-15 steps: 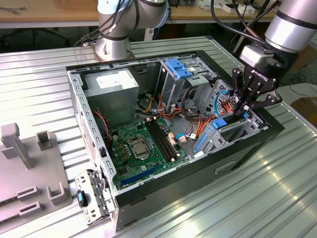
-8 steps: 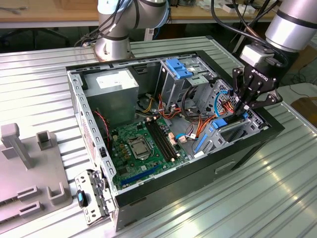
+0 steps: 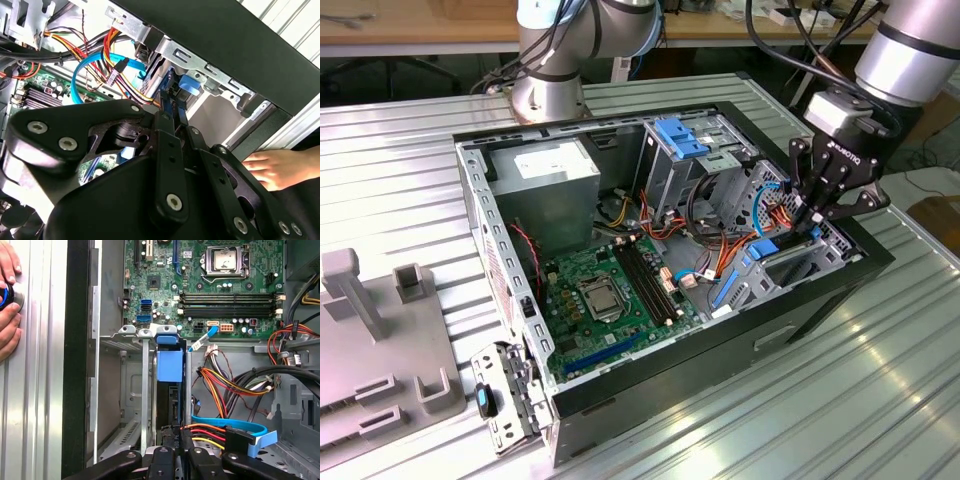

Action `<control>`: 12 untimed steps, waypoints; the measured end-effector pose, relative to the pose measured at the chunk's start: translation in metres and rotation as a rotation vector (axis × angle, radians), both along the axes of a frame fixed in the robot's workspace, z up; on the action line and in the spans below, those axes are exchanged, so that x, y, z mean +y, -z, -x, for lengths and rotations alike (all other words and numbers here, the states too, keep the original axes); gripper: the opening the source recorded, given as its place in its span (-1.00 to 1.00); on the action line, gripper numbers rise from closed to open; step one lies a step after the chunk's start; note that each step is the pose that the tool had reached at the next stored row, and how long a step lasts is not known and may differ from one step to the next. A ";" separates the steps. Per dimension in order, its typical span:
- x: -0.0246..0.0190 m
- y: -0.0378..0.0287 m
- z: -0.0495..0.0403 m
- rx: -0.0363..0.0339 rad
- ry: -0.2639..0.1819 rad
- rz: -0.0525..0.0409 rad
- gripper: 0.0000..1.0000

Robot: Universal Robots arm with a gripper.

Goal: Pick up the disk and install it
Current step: 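Insert the first disk wire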

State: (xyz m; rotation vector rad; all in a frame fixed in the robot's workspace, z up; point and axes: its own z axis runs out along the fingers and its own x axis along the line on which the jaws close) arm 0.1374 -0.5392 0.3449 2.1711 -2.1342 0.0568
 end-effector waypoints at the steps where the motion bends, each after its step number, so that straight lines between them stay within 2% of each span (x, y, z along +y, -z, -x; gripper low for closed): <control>1: 0.0000 0.0000 -0.0004 -0.0001 0.000 -0.0001 -0.66; 12: -0.0009 0.0002 -0.0009 -0.0001 0.000 -0.0002 -0.66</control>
